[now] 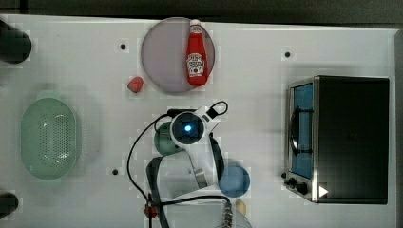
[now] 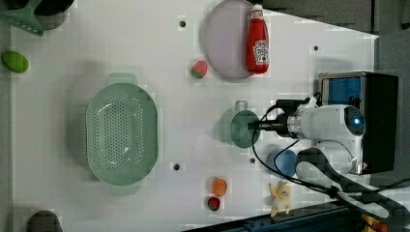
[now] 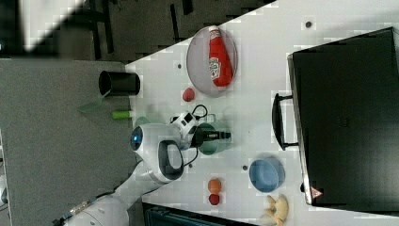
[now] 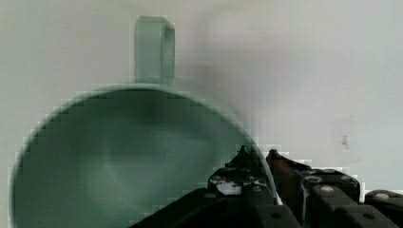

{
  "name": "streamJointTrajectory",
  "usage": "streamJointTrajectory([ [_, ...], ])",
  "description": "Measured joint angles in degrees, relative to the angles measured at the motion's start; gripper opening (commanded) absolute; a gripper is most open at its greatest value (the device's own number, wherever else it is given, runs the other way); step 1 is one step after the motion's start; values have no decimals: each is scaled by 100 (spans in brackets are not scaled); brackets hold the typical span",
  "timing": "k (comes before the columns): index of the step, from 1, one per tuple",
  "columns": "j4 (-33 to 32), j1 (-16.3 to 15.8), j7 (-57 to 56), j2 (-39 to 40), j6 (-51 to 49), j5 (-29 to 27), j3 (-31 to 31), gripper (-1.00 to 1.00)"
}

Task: Drag mug left to right.

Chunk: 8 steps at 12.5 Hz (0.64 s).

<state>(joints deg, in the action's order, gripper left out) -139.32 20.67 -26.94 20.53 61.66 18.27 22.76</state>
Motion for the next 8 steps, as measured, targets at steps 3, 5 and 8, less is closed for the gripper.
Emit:
streamJointTrajectory([
  [3, 34, 214, -453, -21, 6, 3, -161, -65],
  [5, 67, 410, -722, -17, -6, 18, -192, -65],
  [8, 112, 571, -831, -21, -11, 0, -341, -65],
])
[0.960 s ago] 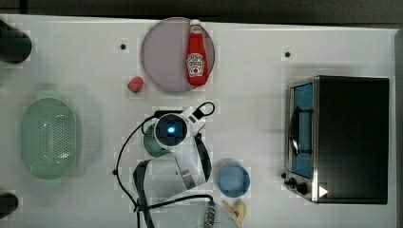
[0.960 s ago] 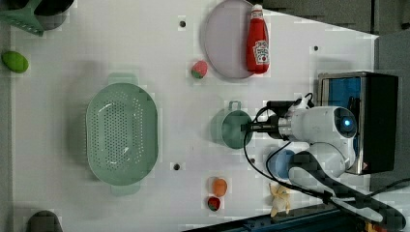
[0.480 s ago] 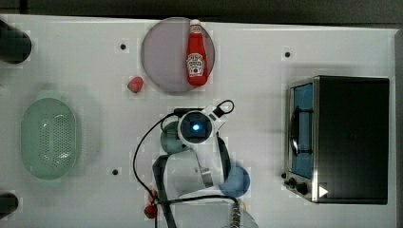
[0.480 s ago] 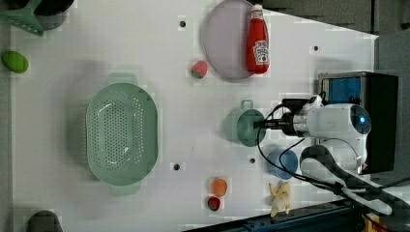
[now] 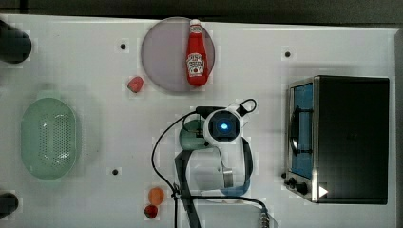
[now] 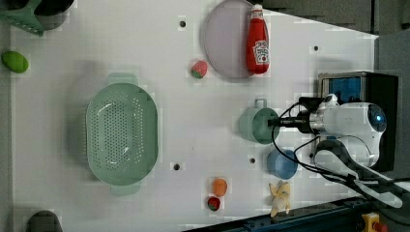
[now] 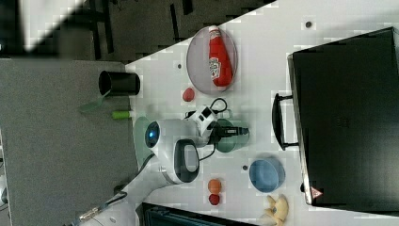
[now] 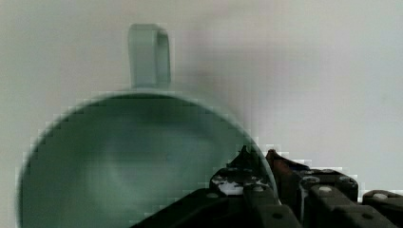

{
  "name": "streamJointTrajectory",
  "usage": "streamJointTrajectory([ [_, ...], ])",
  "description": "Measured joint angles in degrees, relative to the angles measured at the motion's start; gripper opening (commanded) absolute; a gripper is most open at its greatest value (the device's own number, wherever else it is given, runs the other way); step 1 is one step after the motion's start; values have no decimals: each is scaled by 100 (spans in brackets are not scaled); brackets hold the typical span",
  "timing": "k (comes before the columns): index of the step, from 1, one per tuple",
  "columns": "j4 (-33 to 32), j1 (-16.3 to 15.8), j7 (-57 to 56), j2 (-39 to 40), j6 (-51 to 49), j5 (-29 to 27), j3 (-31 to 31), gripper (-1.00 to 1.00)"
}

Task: Drag mug left to right.

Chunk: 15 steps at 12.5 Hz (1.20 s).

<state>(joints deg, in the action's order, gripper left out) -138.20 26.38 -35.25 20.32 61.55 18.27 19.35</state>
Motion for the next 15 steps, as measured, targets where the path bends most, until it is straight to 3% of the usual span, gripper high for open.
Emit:
streamJointTrajectory([
  [7, 45, 294, -509, 17, -6, -34, -288, -59],
  [11, 67, 347, -532, -64, -22, -36, -413, 28],
  [14, 123, 420, -420, -466, -680, -256, -326, 96],
  [15, 145, 442, -249, -749, -1010, -495, -241, 100],
])
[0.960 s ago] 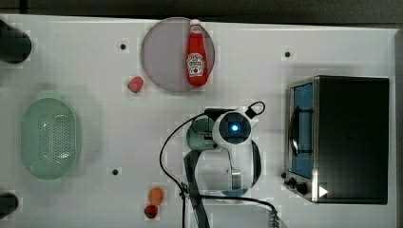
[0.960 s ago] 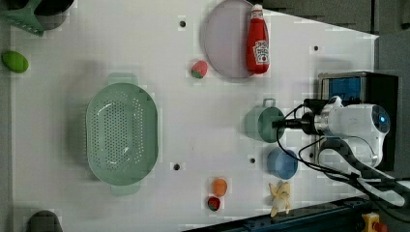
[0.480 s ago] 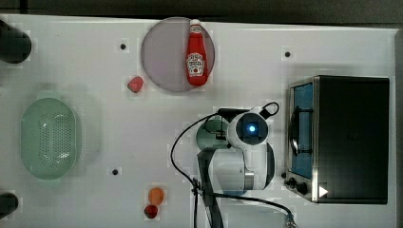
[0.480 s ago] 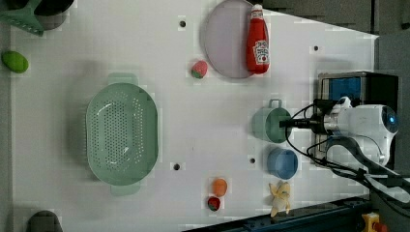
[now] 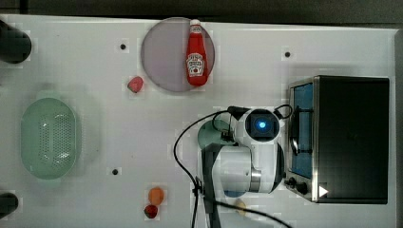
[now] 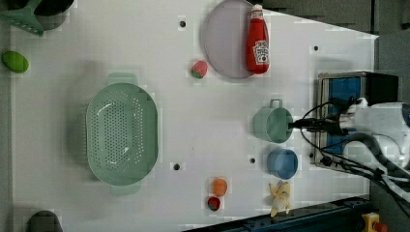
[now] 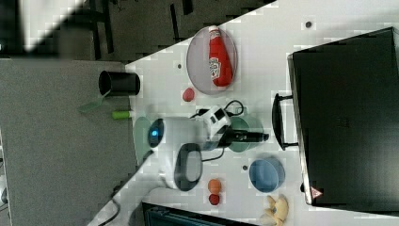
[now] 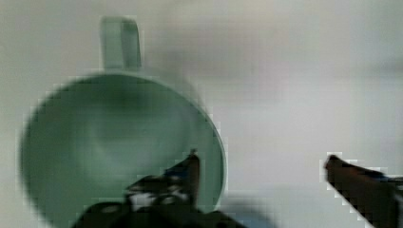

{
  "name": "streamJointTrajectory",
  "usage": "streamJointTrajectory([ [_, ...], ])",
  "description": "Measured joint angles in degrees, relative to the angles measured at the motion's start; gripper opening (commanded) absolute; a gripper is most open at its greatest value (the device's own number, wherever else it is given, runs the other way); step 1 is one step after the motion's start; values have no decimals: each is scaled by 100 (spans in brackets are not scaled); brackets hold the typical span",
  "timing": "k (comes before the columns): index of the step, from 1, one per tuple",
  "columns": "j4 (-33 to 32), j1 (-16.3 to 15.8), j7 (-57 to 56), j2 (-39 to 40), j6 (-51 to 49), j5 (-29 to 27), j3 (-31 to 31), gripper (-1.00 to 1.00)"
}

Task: Drag mug left to right.

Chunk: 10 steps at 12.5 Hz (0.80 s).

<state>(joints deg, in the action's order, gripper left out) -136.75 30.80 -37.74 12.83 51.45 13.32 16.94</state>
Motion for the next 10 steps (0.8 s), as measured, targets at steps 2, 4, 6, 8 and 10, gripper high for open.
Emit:
streamJointTrajectory([
  [2, 291, 14, 750, -670, -786, -324, 255, 100],
  [4, 873, 17, 1797, -1383, -1679, -1042, 488, 100],
  [6, 1455, -11, 2778, -2112, -2750, -1852, 597, 100],
  [8, 1958, -25, 3201, -2719, -3554, -1949, 669, 100],
  [10, 2266, -76, 3402, -3124, -3616, -1942, 729, 100],
])
